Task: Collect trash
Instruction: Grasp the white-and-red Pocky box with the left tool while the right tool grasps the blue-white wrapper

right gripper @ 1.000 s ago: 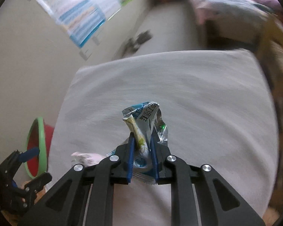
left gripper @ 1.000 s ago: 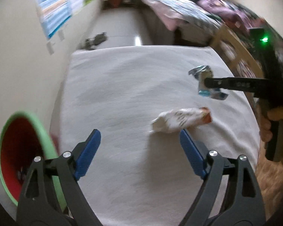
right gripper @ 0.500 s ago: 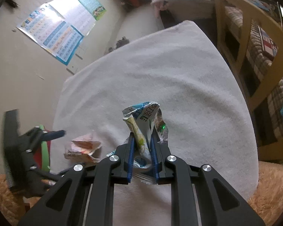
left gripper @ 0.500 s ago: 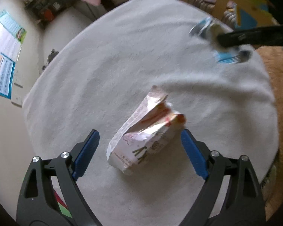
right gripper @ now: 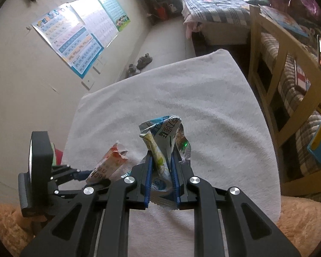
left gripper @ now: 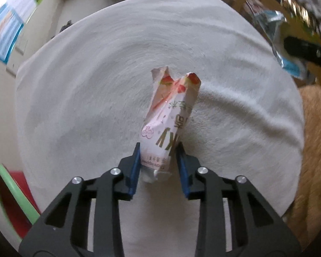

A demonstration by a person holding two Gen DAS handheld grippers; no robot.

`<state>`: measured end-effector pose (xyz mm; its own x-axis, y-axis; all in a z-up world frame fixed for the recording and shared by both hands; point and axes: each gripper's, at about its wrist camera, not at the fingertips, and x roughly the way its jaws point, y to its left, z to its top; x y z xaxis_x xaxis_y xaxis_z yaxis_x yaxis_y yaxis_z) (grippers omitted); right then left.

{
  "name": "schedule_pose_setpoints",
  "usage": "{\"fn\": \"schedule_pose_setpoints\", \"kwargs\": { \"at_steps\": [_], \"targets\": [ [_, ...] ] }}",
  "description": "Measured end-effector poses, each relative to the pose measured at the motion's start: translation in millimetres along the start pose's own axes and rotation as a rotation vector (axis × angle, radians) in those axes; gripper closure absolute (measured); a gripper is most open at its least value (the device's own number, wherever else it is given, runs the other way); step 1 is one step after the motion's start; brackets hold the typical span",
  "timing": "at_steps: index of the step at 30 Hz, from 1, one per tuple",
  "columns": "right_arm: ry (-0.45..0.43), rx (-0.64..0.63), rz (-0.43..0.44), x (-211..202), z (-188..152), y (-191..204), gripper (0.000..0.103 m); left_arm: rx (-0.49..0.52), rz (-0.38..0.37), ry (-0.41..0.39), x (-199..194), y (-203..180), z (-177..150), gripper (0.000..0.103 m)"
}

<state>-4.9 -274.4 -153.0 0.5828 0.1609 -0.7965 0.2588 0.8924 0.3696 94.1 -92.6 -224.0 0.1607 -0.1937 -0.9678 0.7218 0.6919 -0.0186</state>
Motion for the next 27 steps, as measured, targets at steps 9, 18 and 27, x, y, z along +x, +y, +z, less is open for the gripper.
{"fn": "schedule_pose_setpoints", "kwargs": {
  "at_steps": [9, 18, 27],
  "targets": [
    [0.01, -0.016, -0.011, 1.8, -1.5, 4.6, 0.087, -0.134, -0.037, -0.001, -13.2, -0.8, -22.0, 0.067],
    [0.017, -0.018, -0.008, 4.6, -4.4, 7.3, 0.087, -0.165, -0.029, -0.029, -15.6, -12.1, -26.2, 0.048],
    [0.01, -0.027, -0.015, 1.9, -4.2, 11.6, 0.086, -0.172, -0.047, 0.013, 5.7, -8.6, -7.2, 0.045]
  ]
}}
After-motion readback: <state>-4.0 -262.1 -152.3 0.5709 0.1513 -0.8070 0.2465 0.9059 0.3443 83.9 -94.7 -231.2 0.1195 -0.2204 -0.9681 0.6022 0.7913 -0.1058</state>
